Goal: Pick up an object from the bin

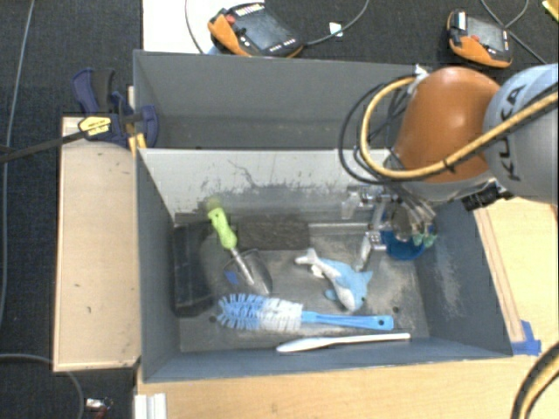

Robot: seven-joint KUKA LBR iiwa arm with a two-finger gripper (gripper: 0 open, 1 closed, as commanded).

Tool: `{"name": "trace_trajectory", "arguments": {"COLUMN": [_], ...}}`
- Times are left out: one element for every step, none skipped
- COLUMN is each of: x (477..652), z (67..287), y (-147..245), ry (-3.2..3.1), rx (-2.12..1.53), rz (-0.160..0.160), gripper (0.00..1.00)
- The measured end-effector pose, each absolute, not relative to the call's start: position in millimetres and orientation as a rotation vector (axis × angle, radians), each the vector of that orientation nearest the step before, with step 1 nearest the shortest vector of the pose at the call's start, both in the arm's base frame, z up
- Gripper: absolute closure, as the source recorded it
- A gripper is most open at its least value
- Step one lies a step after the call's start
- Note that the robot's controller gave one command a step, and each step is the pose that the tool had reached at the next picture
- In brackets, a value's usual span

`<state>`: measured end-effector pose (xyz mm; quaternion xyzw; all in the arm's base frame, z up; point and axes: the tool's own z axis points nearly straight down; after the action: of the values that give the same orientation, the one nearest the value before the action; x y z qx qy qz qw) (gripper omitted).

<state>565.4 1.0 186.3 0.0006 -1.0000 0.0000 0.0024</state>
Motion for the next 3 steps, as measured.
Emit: {"name": "trace_trajectory", "arguments": {"x": [566.9,562.3,557.6], "z": [191,118,123], "y": [1,-3,0], "ry": [-3.145,-3.131,-3.097], "rx": [0.002,-0.291,-0.560], "rz": [0.000,-0.001,-0.002], "gripper": [0.00,0.00,0.00]}}
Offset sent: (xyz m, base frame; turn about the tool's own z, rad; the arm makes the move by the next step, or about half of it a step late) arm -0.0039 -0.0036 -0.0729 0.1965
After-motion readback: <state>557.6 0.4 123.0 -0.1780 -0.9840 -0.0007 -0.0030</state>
